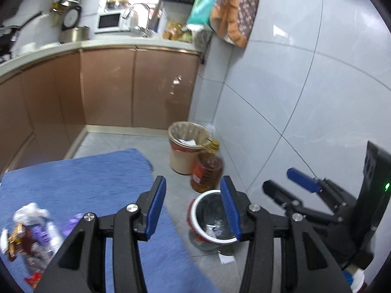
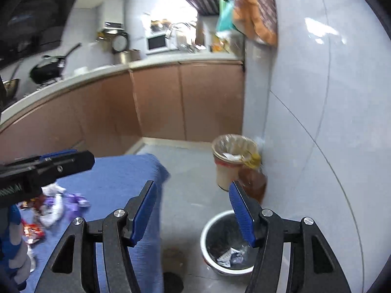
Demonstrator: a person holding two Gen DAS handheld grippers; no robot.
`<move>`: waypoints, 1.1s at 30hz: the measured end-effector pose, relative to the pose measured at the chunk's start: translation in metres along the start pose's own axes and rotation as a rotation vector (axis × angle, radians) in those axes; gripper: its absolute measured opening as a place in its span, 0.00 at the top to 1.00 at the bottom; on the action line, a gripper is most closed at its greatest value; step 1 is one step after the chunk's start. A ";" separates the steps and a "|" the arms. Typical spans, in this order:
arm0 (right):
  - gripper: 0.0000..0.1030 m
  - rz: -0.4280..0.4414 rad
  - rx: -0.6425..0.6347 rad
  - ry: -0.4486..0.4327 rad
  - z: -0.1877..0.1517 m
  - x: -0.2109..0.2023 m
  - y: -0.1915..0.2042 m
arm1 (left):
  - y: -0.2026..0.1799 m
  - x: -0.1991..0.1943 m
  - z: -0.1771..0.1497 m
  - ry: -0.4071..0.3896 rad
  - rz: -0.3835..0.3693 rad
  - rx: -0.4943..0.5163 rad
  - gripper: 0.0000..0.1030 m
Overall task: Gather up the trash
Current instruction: 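Move both tools back over the table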
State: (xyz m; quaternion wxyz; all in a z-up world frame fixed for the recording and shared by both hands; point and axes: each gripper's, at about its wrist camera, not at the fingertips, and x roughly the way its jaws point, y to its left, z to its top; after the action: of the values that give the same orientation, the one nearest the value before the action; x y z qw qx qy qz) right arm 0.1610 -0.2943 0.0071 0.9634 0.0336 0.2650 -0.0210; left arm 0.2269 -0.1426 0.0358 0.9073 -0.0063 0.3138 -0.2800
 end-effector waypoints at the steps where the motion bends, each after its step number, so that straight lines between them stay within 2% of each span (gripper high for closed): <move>1: 0.43 0.008 -0.008 -0.010 0.002 -0.005 0.004 | 0.004 -0.013 -0.003 -0.010 0.010 -0.002 0.57; 13: 0.42 0.109 -0.114 -0.120 0.014 -0.091 0.075 | 0.049 -0.140 -0.042 -0.101 0.143 -0.035 0.57; 19: 0.42 0.172 -0.141 -0.169 0.017 -0.127 0.100 | 0.066 -0.190 -0.059 -0.151 0.202 -0.040 0.57; 26: 0.41 0.220 -0.174 -0.202 0.021 -0.148 0.118 | 0.097 -0.227 -0.072 -0.187 0.259 -0.102 0.57; 33: 0.41 0.263 -0.166 -0.191 0.022 -0.140 0.124 | 0.138 -0.234 -0.081 -0.168 0.318 -0.143 0.57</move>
State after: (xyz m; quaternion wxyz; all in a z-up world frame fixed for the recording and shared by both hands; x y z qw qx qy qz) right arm 0.0594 -0.1692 0.1041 0.9781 -0.0140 0.1664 0.1241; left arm 0.0983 0.1068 0.0773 0.9602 -0.0446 0.2533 -0.1086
